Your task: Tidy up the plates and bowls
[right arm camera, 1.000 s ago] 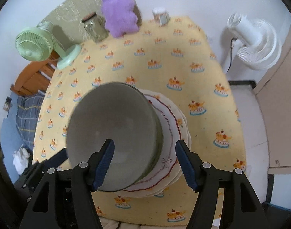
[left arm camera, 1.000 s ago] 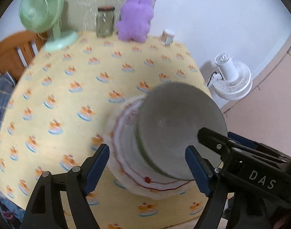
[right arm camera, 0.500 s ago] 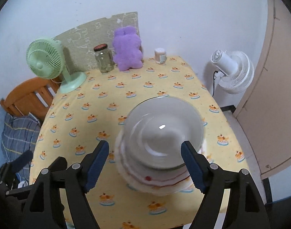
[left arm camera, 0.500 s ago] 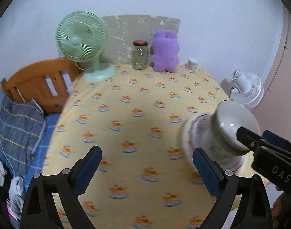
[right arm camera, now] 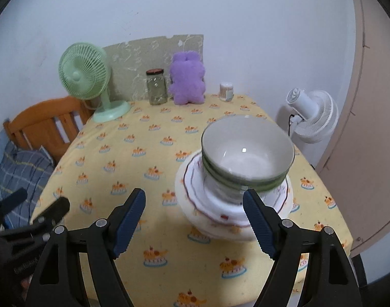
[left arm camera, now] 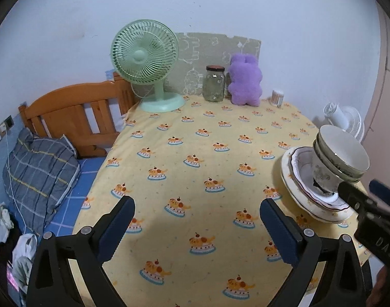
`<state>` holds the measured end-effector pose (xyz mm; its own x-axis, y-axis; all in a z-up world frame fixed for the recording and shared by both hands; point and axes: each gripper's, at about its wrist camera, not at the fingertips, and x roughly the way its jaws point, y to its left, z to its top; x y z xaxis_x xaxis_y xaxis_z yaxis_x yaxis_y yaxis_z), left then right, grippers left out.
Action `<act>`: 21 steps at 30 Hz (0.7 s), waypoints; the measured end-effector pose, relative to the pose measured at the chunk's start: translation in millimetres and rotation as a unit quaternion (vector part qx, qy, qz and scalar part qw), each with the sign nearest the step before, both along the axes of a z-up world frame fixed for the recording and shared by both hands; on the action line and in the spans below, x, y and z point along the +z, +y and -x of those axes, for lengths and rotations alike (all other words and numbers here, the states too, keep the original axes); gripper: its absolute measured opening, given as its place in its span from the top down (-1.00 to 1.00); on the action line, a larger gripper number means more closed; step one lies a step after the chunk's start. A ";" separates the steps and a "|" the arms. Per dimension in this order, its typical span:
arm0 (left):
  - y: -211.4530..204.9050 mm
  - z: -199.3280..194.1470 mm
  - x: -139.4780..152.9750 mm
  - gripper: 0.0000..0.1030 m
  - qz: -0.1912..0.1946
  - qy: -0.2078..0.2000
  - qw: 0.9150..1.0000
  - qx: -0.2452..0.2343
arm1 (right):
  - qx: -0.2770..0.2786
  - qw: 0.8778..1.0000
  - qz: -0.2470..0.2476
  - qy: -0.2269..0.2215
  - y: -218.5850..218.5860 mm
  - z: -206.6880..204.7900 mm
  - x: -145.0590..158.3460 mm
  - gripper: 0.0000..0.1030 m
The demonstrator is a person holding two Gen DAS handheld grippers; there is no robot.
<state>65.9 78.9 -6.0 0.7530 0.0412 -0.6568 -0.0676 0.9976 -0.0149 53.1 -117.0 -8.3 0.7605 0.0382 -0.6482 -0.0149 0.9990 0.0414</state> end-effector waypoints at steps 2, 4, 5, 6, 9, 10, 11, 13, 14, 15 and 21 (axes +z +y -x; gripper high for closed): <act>-1.0 11.5 -1.9 -0.92 0.003 -0.004 1.000 0.006 | 0.005 1.000 -0.011 0.003 -1.8 5.1 -4.0 -0.57; -4.7 22.0 -6.2 -0.92 0.004 -0.003 1.000 0.005 | 0.015 1.000 -0.012 0.003 -0.9 13.3 -8.1 -0.57; -6.5 25.3 -8.0 -0.92 0.004 -0.002 1.000 0.005 | 0.021 1.000 -0.011 0.003 -0.1 18.1 -10.5 -0.57; -10.0 30.1 -10.2 -0.92 0.002 -0.001 1.000 0.002 | 0.025 1.000 -0.009 0.002 1.0 23.5 -12.0 -0.57; -18.3 41.1 -10.3 -0.92 -0.007 -0.007 1.000 -0.001 | 0.025 1.000 -0.004 0.000 -0.6 32.6 -14.3 -0.57; -20.0 44.0 -9.0 -0.93 -0.004 -0.011 1.000 -0.004 | 0.024 1.000 -0.008 -0.001 -3.7 35.8 -14.4 -0.57; -21.3 46.2 -7.7 -0.94 -0.003 -0.012 1.000 -0.006 | 0.024 1.000 -0.010 -0.001 -5.0 37.5 -13.5 -0.58; -23.3 49.4 -5.1 -0.95 -0.003 -0.016 1.000 -0.007 | 0.019 1.000 -0.012 -0.006 -8.7 42.2 -10.5 -0.59; -23.5 50.5 -4.2 -0.96 -0.002 -0.018 1.000 -0.007 | 0.018 1.000 -0.011 -0.010 -10.1 44.6 -8.5 -0.59; -24.3 52.5 -2.9 -0.99 -0.004 -0.021 1.000 -0.004 | 0.017 1.000 -0.010 -0.013 -11.4 47.3 -7.4 -0.60; -25.6 56.6 -3.0 -1.00 -0.001 -0.025 1.000 0.000 | 0.014 1.000 -0.004 -0.020 -15.5 52.5 -5.0 -0.66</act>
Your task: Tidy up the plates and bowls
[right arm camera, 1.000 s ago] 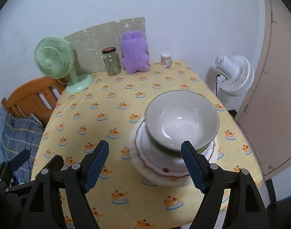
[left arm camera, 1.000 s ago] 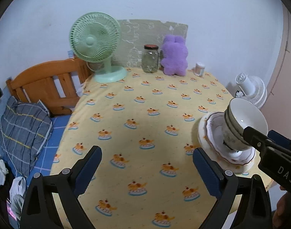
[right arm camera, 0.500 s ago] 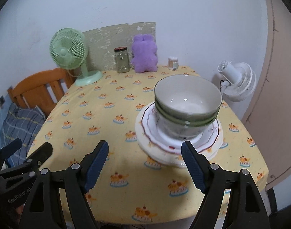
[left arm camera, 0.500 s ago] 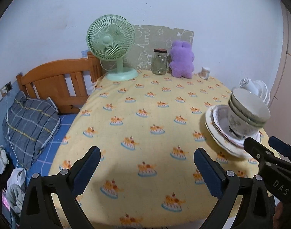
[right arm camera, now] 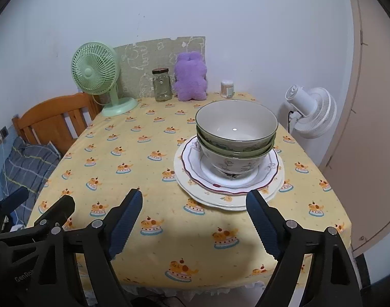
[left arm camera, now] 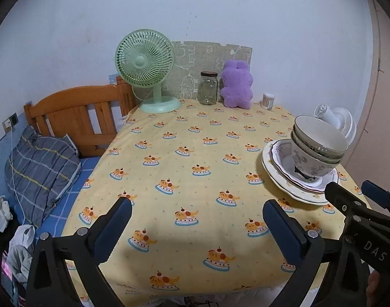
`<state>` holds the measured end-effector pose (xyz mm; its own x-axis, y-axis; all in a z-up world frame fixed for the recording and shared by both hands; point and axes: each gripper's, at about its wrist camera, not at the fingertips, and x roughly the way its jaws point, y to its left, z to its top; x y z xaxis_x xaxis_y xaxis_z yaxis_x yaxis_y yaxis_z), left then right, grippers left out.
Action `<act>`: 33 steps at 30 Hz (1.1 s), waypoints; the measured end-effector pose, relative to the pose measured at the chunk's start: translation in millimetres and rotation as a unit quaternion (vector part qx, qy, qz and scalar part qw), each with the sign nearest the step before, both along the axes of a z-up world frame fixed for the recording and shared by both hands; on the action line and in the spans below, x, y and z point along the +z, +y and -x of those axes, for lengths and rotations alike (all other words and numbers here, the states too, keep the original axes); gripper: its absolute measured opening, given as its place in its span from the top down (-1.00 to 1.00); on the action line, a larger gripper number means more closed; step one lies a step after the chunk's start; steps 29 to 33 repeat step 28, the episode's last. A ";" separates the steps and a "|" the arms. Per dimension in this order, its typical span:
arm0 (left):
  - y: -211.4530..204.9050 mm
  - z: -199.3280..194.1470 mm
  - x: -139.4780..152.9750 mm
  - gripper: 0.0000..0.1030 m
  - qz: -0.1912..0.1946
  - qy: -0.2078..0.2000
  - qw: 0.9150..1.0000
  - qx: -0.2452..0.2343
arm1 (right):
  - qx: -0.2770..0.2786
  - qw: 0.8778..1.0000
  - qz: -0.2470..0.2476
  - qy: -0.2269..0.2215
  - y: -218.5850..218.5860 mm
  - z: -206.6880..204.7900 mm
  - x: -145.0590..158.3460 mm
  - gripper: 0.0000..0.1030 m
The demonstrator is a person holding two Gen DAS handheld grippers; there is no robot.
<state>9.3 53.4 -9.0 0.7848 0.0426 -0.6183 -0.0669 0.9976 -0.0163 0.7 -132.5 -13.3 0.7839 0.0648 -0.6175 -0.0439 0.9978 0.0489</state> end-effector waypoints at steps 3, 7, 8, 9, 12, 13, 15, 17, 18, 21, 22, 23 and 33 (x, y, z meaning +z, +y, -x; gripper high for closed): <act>-1.2 2.9 0.9 -1.00 0.000 -0.003 1.000 0.000 | 0.001 1.000 0.000 -0.001 -2.4 1.6 0.6 -0.66; -1.2 6.6 4.0 -1.00 -0.005 -0.011 1.000 0.005 | 0.001 1.000 0.003 -0.003 -1.7 2.5 1.7 -0.70; -0.7 7.6 4.1 -1.00 -0.004 -0.011 1.000 0.007 | 0.002 1.000 0.004 -0.004 -1.3 2.9 2.1 -0.71; -0.1 8.0 3.4 -0.99 -0.002 -0.010 1.000 0.008 | 0.003 1.000 0.005 -0.004 -0.8 3.2 2.3 -0.71; 2.4 9.4 2.2 -1.00 0.006 -0.007 1.000 0.012 | 0.007 1.000 0.008 -0.002 0.3 3.9 2.3 -0.71; 2.9 10.3 2.4 -1.00 0.008 -0.008 1.000 0.013 | 0.009 1.000 0.009 -0.003 0.5 4.8 2.7 -0.71; 3.2 11.7 2.5 -0.99 0.009 -0.009 1.000 0.014 | 0.011 1.000 0.011 -0.004 0.7 6.5 3.3 -0.71; 3.2 12.3 2.7 -0.99 0.009 -0.008 1.000 0.014 | 0.012 1.000 0.011 -0.004 1.1 7.1 3.1 -0.71; 3.1 12.4 2.8 -1.00 0.009 -0.009 1.000 0.014 | 0.011 1.000 0.011 -0.004 1.0 7.5 3.0 -0.71; 2.6 12.6 2.9 -0.99 0.009 -0.009 1.000 0.015 | 0.011 1.000 0.011 -0.004 0.9 7.5 3.1 -0.72; 2.4 13.1 2.8 -0.99 0.009 -0.009 1.000 0.014 | 0.011 1.000 0.011 -0.004 0.5 8.0 3.1 -0.72; 2.1 13.7 2.9 -0.99 0.009 -0.009 1.000 0.014 | 0.011 1.000 0.011 -0.004 0.8 7.5 3.2 -0.72; -0.2 16.8 4.2 -0.99 0.006 -0.013 1.000 0.012 | 0.010 1.000 0.009 -0.004 -1.9 9.7 3.3 -0.72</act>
